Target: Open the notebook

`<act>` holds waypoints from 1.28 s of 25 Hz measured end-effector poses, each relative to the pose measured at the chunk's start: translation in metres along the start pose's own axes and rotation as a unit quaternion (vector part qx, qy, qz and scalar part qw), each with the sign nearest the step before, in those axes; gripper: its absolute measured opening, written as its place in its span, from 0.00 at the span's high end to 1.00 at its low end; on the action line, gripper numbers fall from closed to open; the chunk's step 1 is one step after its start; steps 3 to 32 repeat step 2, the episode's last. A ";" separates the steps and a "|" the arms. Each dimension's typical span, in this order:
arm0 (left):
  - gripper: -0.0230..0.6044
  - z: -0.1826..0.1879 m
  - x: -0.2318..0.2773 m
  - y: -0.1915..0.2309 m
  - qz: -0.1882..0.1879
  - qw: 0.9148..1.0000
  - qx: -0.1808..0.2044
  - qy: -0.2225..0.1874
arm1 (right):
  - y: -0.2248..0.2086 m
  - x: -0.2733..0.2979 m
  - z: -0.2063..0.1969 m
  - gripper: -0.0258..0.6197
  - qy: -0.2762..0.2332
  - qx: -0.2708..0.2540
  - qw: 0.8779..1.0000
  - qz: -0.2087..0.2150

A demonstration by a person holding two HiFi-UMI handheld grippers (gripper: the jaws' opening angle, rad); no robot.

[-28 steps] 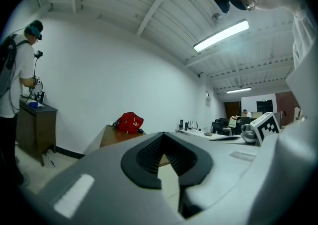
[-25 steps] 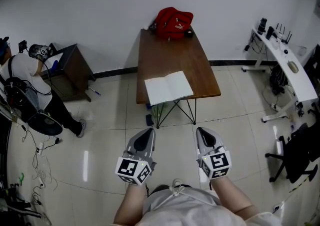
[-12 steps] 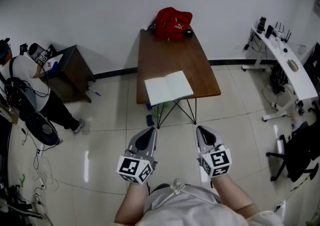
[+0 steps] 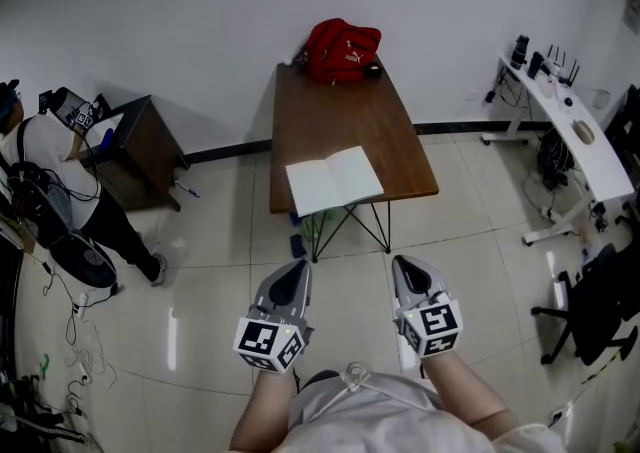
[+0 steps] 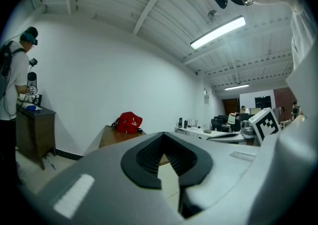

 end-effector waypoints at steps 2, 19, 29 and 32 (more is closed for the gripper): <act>0.95 -0.002 -0.001 0.001 0.002 1.000 0.000 0.001 | 0.001 0.000 -0.001 0.95 0.001 -0.001 1.000 0.001; 0.95 -0.002 -0.001 0.001 0.002 1.000 0.000 0.001 | 0.001 0.000 -0.001 0.95 0.001 -0.001 1.000 0.001; 0.95 -0.002 -0.001 0.001 0.002 1.000 0.000 0.001 | 0.001 0.000 -0.001 0.95 0.001 -0.001 1.000 0.001; 0.95 -0.002 -0.001 0.001 0.002 1.000 0.000 0.001 | 0.001 0.000 -0.001 0.95 0.001 -0.001 1.000 0.001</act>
Point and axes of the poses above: the fingertips, and each gripper's own axes: x forward along the fingers, y to its left, z out of its top, the point moved 2 cm from there along -x, backward along the fingers, and after that the axes turned 5 degrees about -y, right-handed, at the moved point
